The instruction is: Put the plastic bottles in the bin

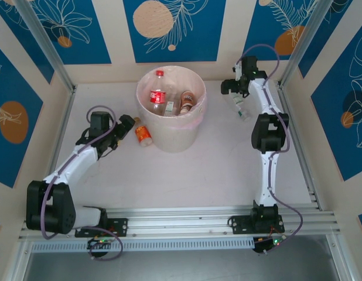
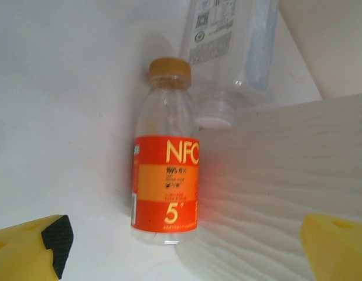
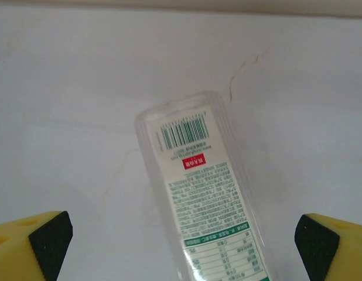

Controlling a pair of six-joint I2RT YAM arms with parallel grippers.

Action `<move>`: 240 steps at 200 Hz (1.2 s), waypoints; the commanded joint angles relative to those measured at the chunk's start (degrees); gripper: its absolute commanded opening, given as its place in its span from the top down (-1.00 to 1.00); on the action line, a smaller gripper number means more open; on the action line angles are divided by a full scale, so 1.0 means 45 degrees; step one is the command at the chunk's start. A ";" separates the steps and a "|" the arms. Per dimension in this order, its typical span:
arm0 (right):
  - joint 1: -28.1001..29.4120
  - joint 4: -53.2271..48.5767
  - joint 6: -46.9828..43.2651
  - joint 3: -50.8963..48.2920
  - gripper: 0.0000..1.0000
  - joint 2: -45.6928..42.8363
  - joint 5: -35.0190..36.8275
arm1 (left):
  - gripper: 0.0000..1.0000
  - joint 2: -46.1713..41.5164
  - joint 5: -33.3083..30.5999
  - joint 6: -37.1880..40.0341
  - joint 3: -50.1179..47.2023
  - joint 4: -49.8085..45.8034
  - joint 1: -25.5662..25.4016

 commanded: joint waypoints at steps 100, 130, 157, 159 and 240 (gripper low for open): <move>-0.0116 -0.1982 -0.2562 0.3154 -0.93 0.2945 0.1064 | -1.00 -0.0884 -0.0074 -0.0073 -0.0524 -0.0332 0.0231; -0.0044 -0.1820 -0.2761 0.3001 -0.84 0.2987 0.0864 | -1.00 -0.0888 -0.0288 -0.0087 -0.0635 -0.0273 0.0233; 0.0164 -0.1836 -0.2938 0.2871 -0.58 0.2965 0.1004 | -1.00 -0.0664 -0.0152 0.0000 -0.0619 -0.0257 0.0224; 0.0172 -0.1845 -0.2914 0.2871 -0.54 0.2955 0.1028 | -1.00 -0.0645 -0.0159 0.0017 -0.0610 -0.0264 0.0233; 0.0037 0.0258 -0.0609 -0.1460 0.12 -0.0802 0.0659 | -1.00 -0.0500 0.0193 0.0010 -0.0683 -0.0021 0.0226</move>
